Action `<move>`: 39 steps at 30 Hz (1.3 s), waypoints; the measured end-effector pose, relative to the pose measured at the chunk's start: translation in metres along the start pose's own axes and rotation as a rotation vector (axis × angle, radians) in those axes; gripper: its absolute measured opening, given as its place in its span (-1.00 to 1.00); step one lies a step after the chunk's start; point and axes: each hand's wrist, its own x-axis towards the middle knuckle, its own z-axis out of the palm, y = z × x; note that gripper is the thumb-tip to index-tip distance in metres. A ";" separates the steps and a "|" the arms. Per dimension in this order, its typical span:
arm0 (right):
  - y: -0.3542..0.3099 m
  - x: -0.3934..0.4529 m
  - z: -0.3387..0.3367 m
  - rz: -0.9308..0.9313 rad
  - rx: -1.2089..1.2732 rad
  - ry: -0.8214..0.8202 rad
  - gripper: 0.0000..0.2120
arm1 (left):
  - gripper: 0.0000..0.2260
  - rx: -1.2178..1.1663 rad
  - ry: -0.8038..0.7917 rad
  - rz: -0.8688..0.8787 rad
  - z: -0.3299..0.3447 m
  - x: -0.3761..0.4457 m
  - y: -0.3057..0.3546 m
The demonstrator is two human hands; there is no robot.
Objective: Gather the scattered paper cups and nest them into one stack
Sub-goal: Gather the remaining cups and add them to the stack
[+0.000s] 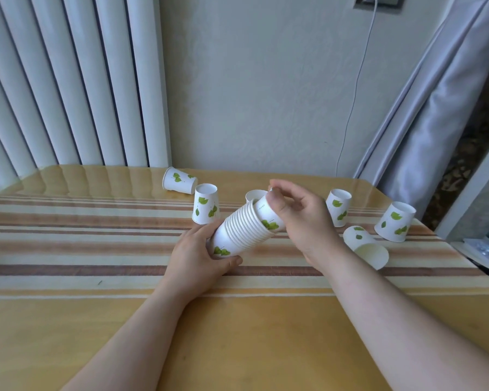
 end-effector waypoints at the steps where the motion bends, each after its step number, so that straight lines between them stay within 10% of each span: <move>1: 0.001 0.002 0.002 0.001 0.032 0.011 -0.54 | -0.33 -0.016 0.007 -0.006 0.000 0.000 -0.001; 5: 0.020 0.026 0.007 0.084 -0.007 0.191 -0.74 | -0.46 -0.092 0.018 -0.068 0.000 -0.001 -0.003; 13: 0.064 0.068 0.033 0.370 -0.273 -0.199 0.19 | -0.57 -0.181 0.037 -0.174 0.003 0.003 -0.004; 18: 0.085 0.057 0.040 0.313 -0.260 0.071 -0.03 | -0.57 -0.167 0.076 -0.189 0.001 0.003 -0.002; 23: 0.095 0.042 0.014 0.320 0.325 0.347 -0.23 | -0.51 -0.118 0.110 -0.194 0.000 0.002 0.001; 28: 0.064 0.042 -0.011 0.280 0.838 0.240 -0.66 | -0.46 -0.087 0.075 -0.204 0.002 0.003 0.002; 39: 0.056 0.016 0.016 0.125 0.348 0.036 -0.44 | -0.35 -0.011 0.038 -0.109 0.004 0.004 -0.003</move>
